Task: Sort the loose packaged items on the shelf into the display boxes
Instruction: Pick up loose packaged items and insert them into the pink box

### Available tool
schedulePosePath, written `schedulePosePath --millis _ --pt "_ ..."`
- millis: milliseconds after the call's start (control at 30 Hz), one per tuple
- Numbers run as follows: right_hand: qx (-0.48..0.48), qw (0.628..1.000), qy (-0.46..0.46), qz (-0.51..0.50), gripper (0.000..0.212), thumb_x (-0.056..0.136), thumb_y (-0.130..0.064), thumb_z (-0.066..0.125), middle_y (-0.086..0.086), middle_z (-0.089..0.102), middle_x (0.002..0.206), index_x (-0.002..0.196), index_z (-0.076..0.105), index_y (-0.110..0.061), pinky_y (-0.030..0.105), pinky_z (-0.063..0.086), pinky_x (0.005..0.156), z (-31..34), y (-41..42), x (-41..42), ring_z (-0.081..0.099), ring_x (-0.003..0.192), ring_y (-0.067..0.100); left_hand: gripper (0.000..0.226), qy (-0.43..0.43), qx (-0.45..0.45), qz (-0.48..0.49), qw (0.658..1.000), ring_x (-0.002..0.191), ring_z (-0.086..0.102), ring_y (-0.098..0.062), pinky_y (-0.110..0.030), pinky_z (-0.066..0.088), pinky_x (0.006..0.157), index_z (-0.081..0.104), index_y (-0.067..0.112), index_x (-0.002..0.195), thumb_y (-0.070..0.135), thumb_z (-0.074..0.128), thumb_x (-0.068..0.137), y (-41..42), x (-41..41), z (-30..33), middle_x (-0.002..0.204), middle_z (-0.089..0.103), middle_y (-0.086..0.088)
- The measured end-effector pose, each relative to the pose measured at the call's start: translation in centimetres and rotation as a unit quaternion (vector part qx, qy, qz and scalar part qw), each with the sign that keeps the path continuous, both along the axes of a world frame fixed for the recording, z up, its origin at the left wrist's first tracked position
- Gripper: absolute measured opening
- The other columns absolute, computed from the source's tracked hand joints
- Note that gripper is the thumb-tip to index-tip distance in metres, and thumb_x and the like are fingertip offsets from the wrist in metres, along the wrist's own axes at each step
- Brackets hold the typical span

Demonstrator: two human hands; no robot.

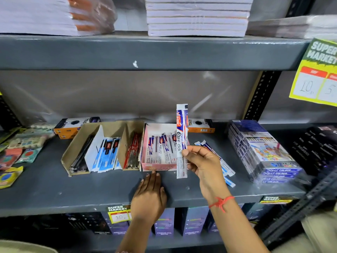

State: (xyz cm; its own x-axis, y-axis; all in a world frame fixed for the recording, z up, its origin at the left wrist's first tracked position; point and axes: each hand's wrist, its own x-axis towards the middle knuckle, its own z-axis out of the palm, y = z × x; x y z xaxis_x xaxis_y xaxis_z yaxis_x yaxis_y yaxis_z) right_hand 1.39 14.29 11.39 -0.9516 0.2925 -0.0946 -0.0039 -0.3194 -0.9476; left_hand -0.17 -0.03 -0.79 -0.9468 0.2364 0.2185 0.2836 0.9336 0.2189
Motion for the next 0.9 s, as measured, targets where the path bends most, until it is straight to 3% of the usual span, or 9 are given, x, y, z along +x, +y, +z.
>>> schedulePosePath --millis 233,333,400,467,567,633,700,833,900 --pt "0.008 1.0 -0.009 0.002 0.017 0.08 0.0 0.065 0.005 0.063 0.07 0.072 0.068 -0.015 0.018 0.042 0.055 -0.2 -0.1 -0.6 0.05 0.062 0.013 0.051 -0.02 0.014 -0.003 1.0 0.098 0.067 -0.023 -0.04 0.05 0.087 0.066 0.004 0.11 0.03 0.034 0.081 -0.1 -0.1 -0.2 0.11 0.069 -0.01" --pt "0.012 1.0 -0.021 0.002 0.015 0.081 0.004 0.061 -0.001 0.069 0.064 0.081 0.068 -0.01 0.013 0.047 0.049 -0.5 0.5 -1.3 0.055 0.053 0.008 0.051 -0.019 0.011 0.001 1.0 0.1 0.066 -0.022 -0.037 0.046 0.09 0.067 0.004 0.109 0.031 0.033 0.081 -0.1 -0.3 -0.2 0.11 0.069 -0.009" --pt "0.037 0.999 -0.025 0.002 0.02 0.082 0.008 0.058 -0.008 0.07 0.053 0.078 0.067 -0.009 0.01 0.047 0.044 -0.5 1.2 -2.3 0.057 0.042 0.001 0.057 -0.032 -0.003 0.0 0.999 0.111 0.06 -0.02 -0.034 0.035 0.098 0.061 0.005 0.117 0.033 0.026 0.083 -0.1 -0.3 0.0 0.122 0.062 -0.008" --pt "0.077 0.996 -0.037 0.005 0.026 0.082 0.011 0.056 -0.006 0.07 0.05 0.072 0.064 -0.011 0.01 0.043 0.039 -0.5 1.8 -3.6 0.055 0.037 -0.001 0.067 -0.029 -0.014 -0.009 0.999 0.13 0.041 -0.017 -0.029 0.016 0.107 0.042 0.009 0.135 0.037 0.009 0.084 0.2 -0.1 0.2 0.141 0.038 -0.001" --pt "0.177 0.981 -0.074 0.009 0.024 0.081 0.009 0.06 0.012 0.07 0.077 0.072 0.063 -0.013 0.019 0.049 0.045 -1.0 2.2 -6.5 0.059 0.049 0.011 0.063 -0.003 -0.013 0.002 1.0 0.126 0.046 -0.014 -0.029 0.021 0.105 0.045 0.009 0.133 0.037 0.015 0.085 0.1 -0.3 -0.1 0.139 0.041 0.0" --pt "0.269 0.959 -0.093 -0.009 0.022 0.077 0.007 0.063 0.016 0.071 0.091 0.076 0.067 -0.014 0.038 0.059 0.07 -1.4 2.5 -8.5 0.066 0.071 0.026 0.055 -0.032 0.008 0.002 0.999 0.11 0.06 -0.017 -0.032 0.04 0.096 0.062 0.008 0.118 0.035 0.029 0.084 -0.1 -0.3 -0.4 0.122 0.062 -0.005" --pt "0.353 0.928 -0.115 -0.019 0.022 0.075 0.006 0.061 0.018 0.072 0.098 0.086 0.072 -0.01 0.045 0.055 0.087 -1.7 2.5 -10.3 0.068 0.091 0.035 0.052 -0.027 0.022 -0.005 0.999 0.103 0.065 -0.019 -0.035 0.048 0.088 0.067 0.008 0.111 0.034 0.034 0.081 -0.2 -0.3 -0.7 0.113 0.068 -0.006" --pt "0.512 0.842 -0.167 0.025 0.024 0.085 -0.001 0.051 0.018 0.07 0.108 0.102 0.069 -0.003 0.028 0.05 0.083 -2.0 1.5 -12.1 0.064 0.094 0.031 0.05 0.001 0.03 -0.011 0.999 0.099 0.066 -0.022 -0.038 0.053 0.082 0.068 0.007 0.109 0.031 0.036 0.078 -0.2 -0.3 -0.8 0.112 0.069 -0.009" --pt "0.57 0.8 -0.182 0.042 0.029 0.089 -0.005 0.044 0.019 0.066 0.113 0.11 0.063 -0.001 0.03 0.047 0.078 -2.3 0.8 -12.4 0.062 0.098 0.032 0.05 -0.001 0.026 -0.008 1.0 0.099 0.066 -0.022 -0.038 0.053 0.082 0.068 0.006 0.108 0.031 0.037 0.078 -0.2 -0.4 -0.9 0.112 0.068 -0.009"
